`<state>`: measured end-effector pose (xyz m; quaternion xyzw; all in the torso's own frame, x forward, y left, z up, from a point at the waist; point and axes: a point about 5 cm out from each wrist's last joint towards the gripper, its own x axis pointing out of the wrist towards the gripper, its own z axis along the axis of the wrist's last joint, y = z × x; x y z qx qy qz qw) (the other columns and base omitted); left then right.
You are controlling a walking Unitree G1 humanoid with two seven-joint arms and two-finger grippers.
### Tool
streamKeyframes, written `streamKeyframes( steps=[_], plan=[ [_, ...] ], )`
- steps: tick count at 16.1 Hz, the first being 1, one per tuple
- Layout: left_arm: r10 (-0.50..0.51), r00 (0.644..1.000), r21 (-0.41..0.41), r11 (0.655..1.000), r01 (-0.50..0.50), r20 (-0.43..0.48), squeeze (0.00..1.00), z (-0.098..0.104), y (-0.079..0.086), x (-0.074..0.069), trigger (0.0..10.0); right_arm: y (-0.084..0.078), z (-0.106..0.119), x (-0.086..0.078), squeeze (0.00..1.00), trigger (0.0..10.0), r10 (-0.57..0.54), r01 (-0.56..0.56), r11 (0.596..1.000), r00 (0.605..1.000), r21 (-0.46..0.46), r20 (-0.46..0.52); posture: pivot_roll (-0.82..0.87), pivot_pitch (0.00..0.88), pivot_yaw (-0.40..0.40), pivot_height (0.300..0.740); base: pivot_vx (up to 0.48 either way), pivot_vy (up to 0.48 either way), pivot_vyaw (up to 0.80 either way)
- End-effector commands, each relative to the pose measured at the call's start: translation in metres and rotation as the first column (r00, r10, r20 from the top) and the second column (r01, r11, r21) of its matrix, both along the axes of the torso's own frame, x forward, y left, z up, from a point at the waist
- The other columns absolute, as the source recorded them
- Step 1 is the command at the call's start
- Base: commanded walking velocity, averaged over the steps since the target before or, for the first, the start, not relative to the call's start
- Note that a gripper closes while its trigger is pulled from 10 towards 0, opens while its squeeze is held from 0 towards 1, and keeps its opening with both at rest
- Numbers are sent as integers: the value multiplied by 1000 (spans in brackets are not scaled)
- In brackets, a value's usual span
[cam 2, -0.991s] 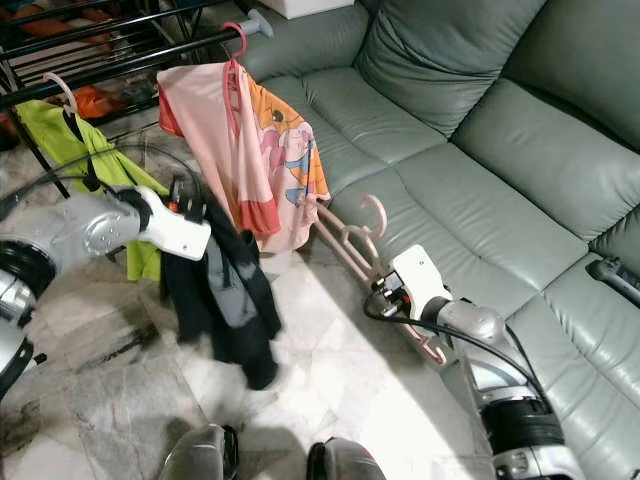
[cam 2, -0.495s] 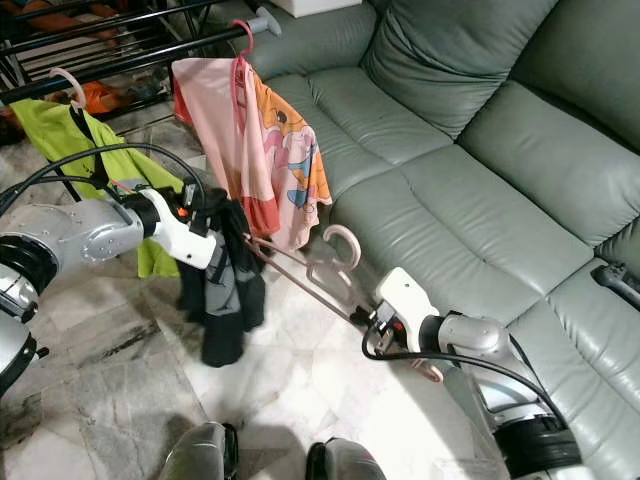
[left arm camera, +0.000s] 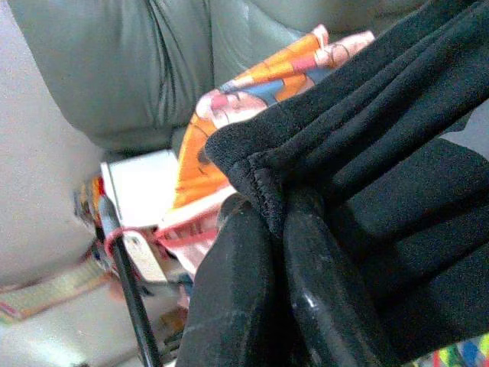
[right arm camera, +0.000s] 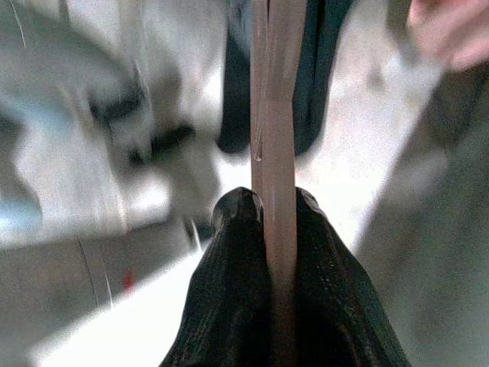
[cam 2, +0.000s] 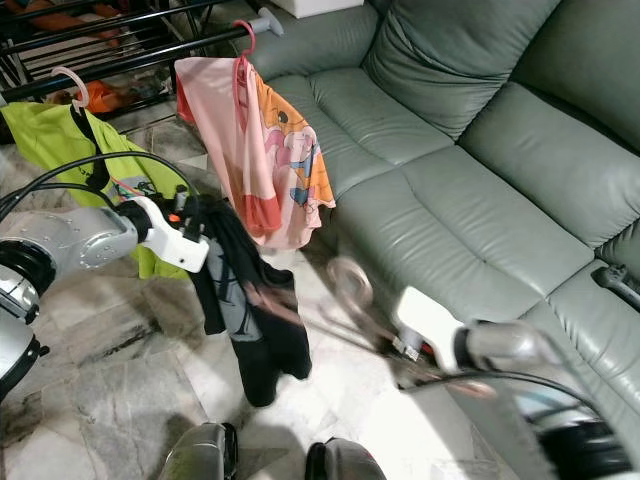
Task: Hang hanger
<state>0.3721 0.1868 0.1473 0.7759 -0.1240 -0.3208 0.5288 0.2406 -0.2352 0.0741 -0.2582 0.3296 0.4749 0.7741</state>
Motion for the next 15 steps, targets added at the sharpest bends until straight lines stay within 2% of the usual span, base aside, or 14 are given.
streamKeyframes(
  steps=[1,2,3,4,5,6,8,9,10,11,13,14,15],
  plan=[
    [-8,999,-44,999,9,40,0,10,-1,3,10000,-12,-5,-5,0,10000,39,-41,995,999,-96,-23,-54,90,-24,740,0,0,0],
    [-18,1000,-77,997,20,18,0,8,-3,0,10000,-19,-4,-2,0,10000,24,-25,992,1000,-123,-9,-54,90,-24,740,0,0,0],
    [31,997,-224,974,-46,-69,0,4,-6,-2,10000,-25,0,2,0,10000,10,-8,990,1000,-141,12,-50,91,-22,740,0,0,0],
    [75,987,-334,935,-118,-139,0,1,-9,-2,10000,-23,4,8,0,10000,-20,26,993,998,-113,52,-50,92,-20,740,0,0,0],
    [99,979,-392,905,-163,-179,0,-3,-11,-3,10000,-19,7,14,0,10000,-55,61,996,995,-68,87,-50,92,-20,740,0,0,0],
    [123,969,-473,855,-213,-214,0,-8,-13,-4,10000,-9,11,20,0,10000,-78,78,997,985,6,153,-51,92,-18,740,0,0,0],
    [175,934,-639,689,-343,-312,0,-20,-11,-8,10000,10,19,24,0,10000,-170,126,974,955,186,242,-53,92,-21,740,0,0,0],
    [173,901,-722,548,-423,-397,0,-32,-8,-15,10000,18,21,25,0,10000,-315,230,922,914,313,257,-55,93,-24,740,0,0,0],
    [163,881,-757,458,-466,-443,0,-40,-6,-20,10000,24,22,23,0,10000,-407,291,873,876,392,257,-57,91,-25,740,0,0,0],
    [136,859,-787,352,-507,-493,0,-48,-6,-26,10000,26,20,23,0,10000,-547,394,796,794,460,265,-61,90,-25,740,0,0,0],
    [105,831,-805,207,-555,-546,0,-57,-6,-36,10000,33,15,18,0,10000,-716,526,659,657,538,235,-65,94,-23,740,0,0,-400],
    [84,821,-809,136,-571,-565,0,-60,-6,-42,10000,37,10,15,0,10000,-767,570,603,606,559,209,-64,95,-24,740,0,0,-800],
    [65,812,-805,100,-584,-581,0,-63,-8,-46,10000,42,5,12,0,10000,-786,591,581,586,559,196,-57,98,-25,740,0,0,-800]
  ],
)
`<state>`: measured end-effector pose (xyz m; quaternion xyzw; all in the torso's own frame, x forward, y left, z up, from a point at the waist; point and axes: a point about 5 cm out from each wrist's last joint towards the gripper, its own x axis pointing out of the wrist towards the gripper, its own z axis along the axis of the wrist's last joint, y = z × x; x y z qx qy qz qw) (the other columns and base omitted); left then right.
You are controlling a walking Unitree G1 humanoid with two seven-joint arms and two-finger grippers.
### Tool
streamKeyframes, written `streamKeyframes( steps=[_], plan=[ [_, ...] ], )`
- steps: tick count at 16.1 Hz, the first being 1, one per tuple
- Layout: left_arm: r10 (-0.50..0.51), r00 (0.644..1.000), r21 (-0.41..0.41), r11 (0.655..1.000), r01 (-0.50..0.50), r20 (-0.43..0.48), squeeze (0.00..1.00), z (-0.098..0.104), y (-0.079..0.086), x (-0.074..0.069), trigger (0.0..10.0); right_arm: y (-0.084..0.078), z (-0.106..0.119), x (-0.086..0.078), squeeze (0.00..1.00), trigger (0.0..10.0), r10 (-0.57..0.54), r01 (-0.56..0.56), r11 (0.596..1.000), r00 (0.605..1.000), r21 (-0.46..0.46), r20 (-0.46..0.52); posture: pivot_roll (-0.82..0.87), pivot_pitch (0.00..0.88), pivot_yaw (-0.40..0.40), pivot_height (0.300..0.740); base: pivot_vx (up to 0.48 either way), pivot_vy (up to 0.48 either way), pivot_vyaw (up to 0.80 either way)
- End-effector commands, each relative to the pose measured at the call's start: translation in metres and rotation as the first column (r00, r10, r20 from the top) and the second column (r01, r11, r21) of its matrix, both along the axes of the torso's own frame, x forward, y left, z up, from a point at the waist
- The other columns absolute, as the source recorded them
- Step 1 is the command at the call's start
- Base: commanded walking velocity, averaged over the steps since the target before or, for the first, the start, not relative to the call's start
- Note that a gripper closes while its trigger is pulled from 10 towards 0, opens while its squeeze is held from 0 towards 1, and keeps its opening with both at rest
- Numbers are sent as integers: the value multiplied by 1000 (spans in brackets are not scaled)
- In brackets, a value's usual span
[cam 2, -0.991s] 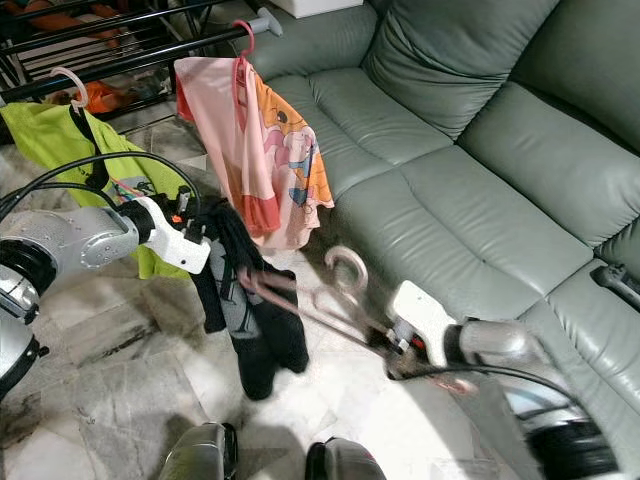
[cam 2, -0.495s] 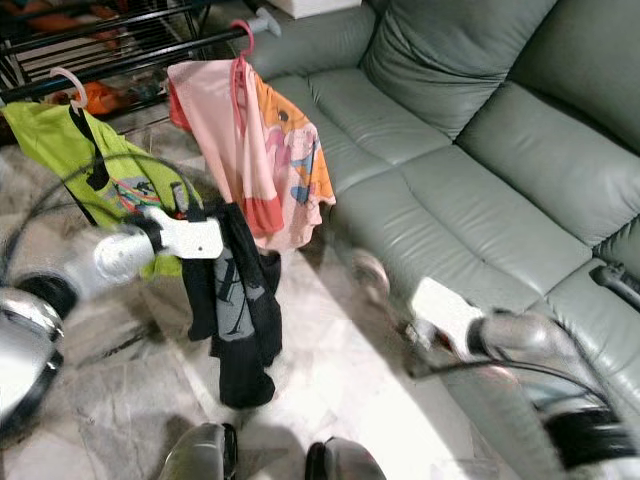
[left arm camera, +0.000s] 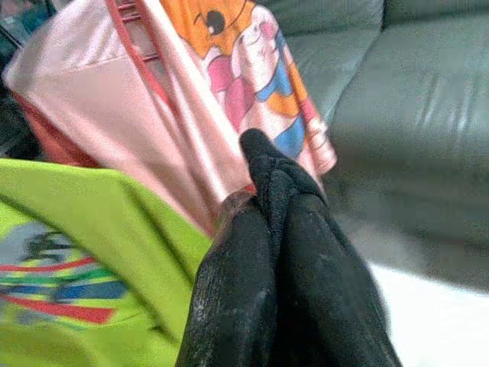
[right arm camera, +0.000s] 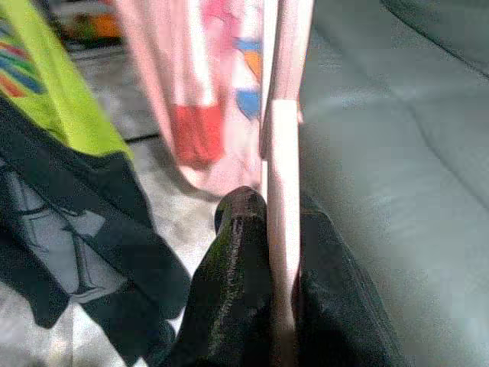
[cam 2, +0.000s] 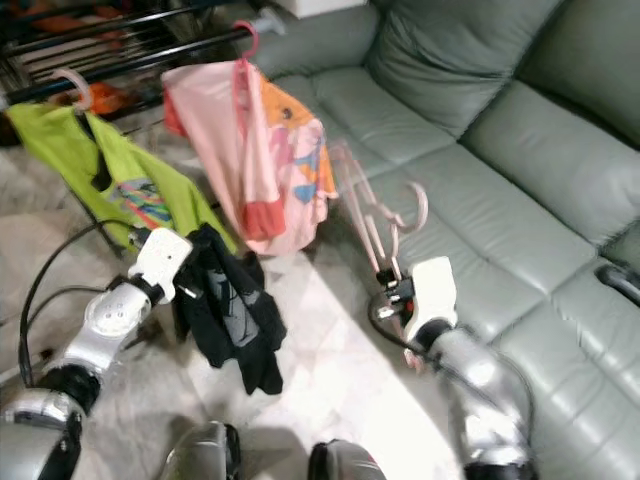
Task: Hang hanger
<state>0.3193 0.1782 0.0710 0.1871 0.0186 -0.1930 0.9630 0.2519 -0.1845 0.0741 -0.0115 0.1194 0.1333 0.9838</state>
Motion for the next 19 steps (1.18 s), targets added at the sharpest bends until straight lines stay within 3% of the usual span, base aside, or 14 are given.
streamKeyframes(
  steps=[1,4,10,12,19],
  plan=[
    [0,999,-41,999,1,35,0,11,-1,3,10000,-3,3,-2,0,10000,-45,45,999,999,-4,5,-50,101,-25,740,0,0,-800],
    [-22,1000,-81,996,22,0,0,13,-7,-3,10000,11,-3,-4,0,10000,-52,52,999,998,14,-29,-49,102,-30,740,0,327,-800],
    [-54,999,-91,994,54,2,0,21,-22,-4,10000,11,-1,1,0,10000,-80,80,997,997,6,-22,-49,102,-30,740,0,480,-768],
    [-56,998,-95,994,56,-2,0,25,-25,-6,10000,14,0,2,0,10000,-76,76,997,997,4,-16,-51,102,-29,740,0,396,0],
    [-101,995,-147,984,104,26,0,33,-34,-15,10000,14,-2,4,0,10000,-92,92,996,996,7,-21,-47,105,-30,740,0,0,-99]
  ],
)
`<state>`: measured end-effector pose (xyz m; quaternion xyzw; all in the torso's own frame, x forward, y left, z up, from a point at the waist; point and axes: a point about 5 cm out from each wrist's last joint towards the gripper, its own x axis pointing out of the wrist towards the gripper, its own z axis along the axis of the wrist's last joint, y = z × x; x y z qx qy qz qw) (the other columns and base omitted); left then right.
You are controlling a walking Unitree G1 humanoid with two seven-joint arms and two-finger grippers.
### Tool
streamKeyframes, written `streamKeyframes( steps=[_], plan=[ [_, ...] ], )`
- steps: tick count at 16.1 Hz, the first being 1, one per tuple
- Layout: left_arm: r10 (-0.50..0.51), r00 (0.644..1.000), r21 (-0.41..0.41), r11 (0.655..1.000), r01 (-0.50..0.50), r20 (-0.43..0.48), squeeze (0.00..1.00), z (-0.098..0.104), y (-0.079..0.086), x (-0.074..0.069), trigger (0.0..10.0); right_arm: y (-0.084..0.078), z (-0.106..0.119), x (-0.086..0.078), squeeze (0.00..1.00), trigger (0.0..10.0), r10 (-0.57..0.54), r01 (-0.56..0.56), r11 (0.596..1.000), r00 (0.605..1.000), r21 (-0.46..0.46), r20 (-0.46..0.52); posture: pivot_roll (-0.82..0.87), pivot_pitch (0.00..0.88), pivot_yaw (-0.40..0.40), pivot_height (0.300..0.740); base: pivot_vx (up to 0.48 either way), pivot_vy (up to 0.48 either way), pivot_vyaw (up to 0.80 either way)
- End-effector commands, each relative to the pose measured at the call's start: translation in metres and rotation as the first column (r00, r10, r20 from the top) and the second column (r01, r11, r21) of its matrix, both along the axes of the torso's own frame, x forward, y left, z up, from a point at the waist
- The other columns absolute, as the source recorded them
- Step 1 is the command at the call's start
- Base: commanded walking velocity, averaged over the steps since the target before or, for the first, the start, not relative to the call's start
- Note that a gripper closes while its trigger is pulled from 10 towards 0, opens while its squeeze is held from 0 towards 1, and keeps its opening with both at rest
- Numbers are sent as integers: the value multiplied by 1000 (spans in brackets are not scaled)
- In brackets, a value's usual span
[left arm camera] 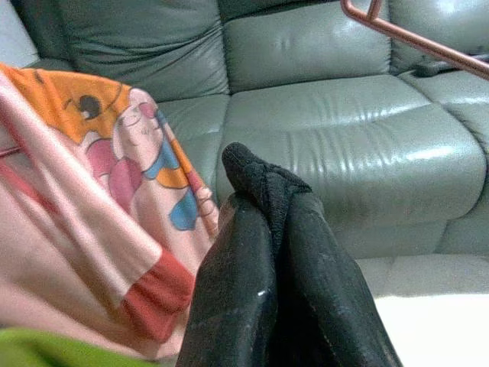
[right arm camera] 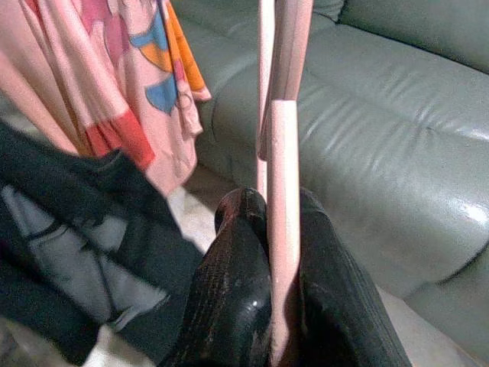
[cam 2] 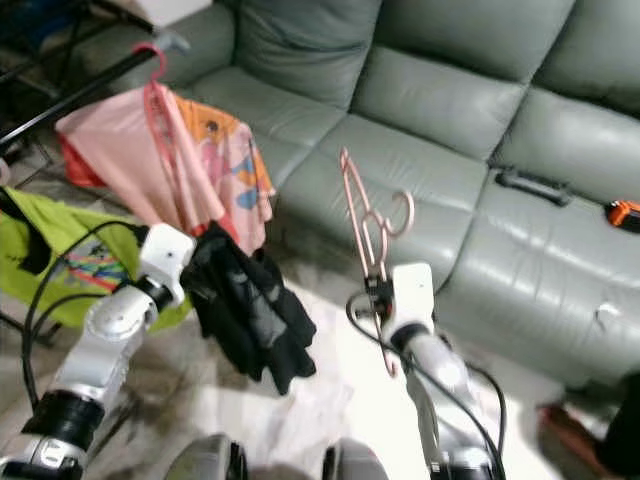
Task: Hang hanger
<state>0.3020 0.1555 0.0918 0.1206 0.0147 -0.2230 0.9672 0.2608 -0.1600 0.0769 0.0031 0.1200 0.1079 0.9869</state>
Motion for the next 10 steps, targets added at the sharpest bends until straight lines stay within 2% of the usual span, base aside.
streamKeyframes(
  steps=[1,3,6,10],
  plan=[
    [-47,998,-30,998,49,48,0,12,-12,1,10000,-10,-5,-4,0,10000,-42,42,999,999,-12,-18,-42,105,-29,740,0,0,-800],
    [-70,996,-61,995,73,47,0,13,-15,-2,10000,-10,-4,-4,0,10000,-44,43,999,999,-11,-13,-42,105,-29,740,0,0,-800],
    [-79,996,-64,995,81,47,0,16,-16,-1,10000,-10,-3,-3,0,10000,-44,43,999,999,-10,-9,-44,109,-27,740,321,0,-642],
    [-95,995,-66,993,98,42,0,18,-18,-1,10000,-8,-1,1,0,10000,-35,35,999,999,-13,-1,-47,112,-24,740,326,0,0]
  ],
)
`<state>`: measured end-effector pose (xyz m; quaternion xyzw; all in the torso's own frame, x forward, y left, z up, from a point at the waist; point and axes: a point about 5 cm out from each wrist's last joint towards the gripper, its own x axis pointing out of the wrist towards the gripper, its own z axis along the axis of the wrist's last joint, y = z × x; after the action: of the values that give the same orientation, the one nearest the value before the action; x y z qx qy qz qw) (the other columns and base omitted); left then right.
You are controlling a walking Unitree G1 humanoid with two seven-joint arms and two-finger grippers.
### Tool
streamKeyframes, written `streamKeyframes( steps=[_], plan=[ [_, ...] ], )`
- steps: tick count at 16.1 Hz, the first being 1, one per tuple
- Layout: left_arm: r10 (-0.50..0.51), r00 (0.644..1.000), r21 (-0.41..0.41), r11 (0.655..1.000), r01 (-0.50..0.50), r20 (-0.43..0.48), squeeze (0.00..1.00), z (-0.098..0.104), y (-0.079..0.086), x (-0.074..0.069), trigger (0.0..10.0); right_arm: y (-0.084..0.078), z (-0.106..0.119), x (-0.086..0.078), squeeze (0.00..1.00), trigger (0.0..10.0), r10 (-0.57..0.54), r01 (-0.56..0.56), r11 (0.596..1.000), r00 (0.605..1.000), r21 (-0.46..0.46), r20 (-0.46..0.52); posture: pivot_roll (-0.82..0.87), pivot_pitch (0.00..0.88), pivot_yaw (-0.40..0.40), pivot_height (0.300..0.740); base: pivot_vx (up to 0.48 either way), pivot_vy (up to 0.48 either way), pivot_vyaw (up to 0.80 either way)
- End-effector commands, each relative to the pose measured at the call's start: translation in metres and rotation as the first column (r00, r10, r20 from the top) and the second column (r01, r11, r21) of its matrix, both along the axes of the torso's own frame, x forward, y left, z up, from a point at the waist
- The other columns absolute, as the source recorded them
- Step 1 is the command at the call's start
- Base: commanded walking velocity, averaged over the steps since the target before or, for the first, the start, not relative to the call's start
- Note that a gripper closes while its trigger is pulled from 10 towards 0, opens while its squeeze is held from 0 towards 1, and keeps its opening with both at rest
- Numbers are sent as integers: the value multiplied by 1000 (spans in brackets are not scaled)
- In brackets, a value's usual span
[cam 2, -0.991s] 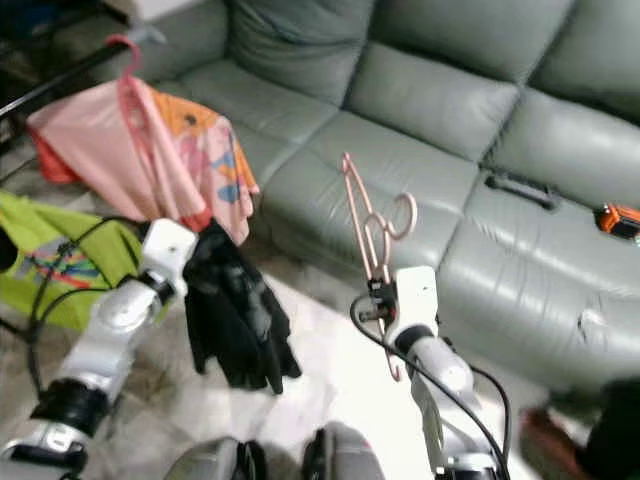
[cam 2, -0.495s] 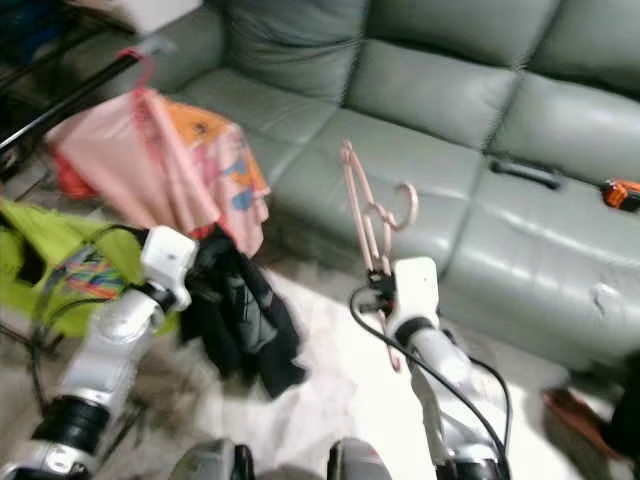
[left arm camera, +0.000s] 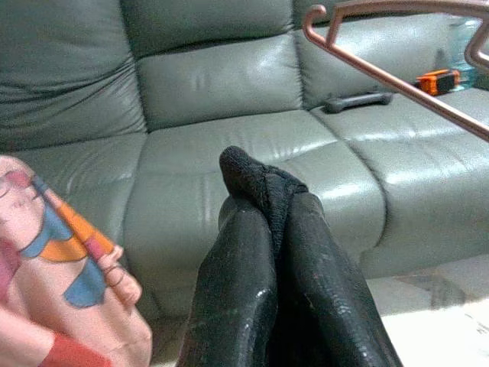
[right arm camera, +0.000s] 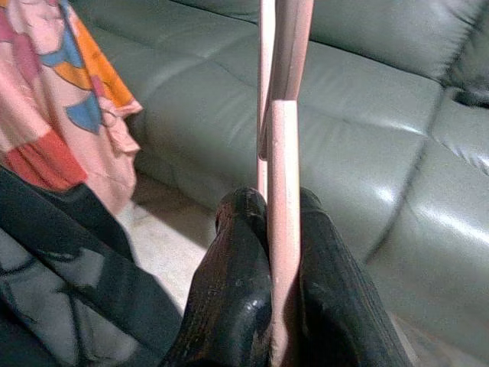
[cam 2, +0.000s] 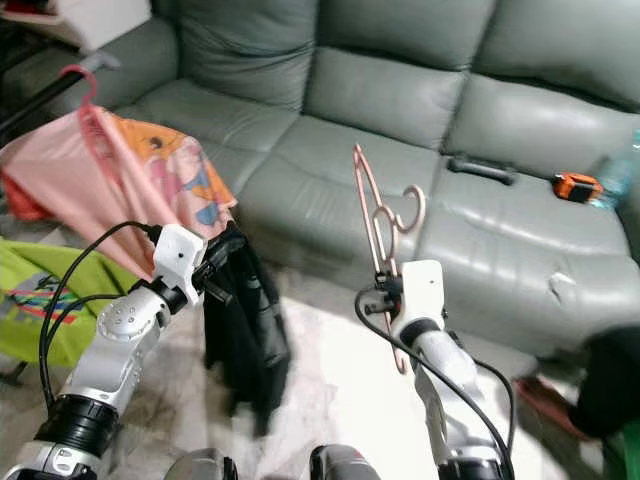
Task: Hang hanger
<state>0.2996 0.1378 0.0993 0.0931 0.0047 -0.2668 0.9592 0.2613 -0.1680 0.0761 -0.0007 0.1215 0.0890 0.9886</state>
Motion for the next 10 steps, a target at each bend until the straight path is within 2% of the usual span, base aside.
streamKeyframes(
  steps=[1,6,10],
  plan=[
    [-6,999,-14,1000,7,42,0,10,0,1,10000,1,-1,1,0,10000,4,-4,1000,1000,-1,2,-47,112,-24,740,352,0,0],
    [-18,999,-11,1000,18,38,0,11,-3,0,10000,4,-1,4,0,10000,16,-16,1000,1000,-4,5,-45,113,-24,740,351,0,0],
    [-31,999,3,1000,31,33,0,9,-5,-1,10000,4,-2,5,0,10000,17,-17,1000,1000,-5,-5,-47,110,-24,740,334,0,-702]
  ],
)
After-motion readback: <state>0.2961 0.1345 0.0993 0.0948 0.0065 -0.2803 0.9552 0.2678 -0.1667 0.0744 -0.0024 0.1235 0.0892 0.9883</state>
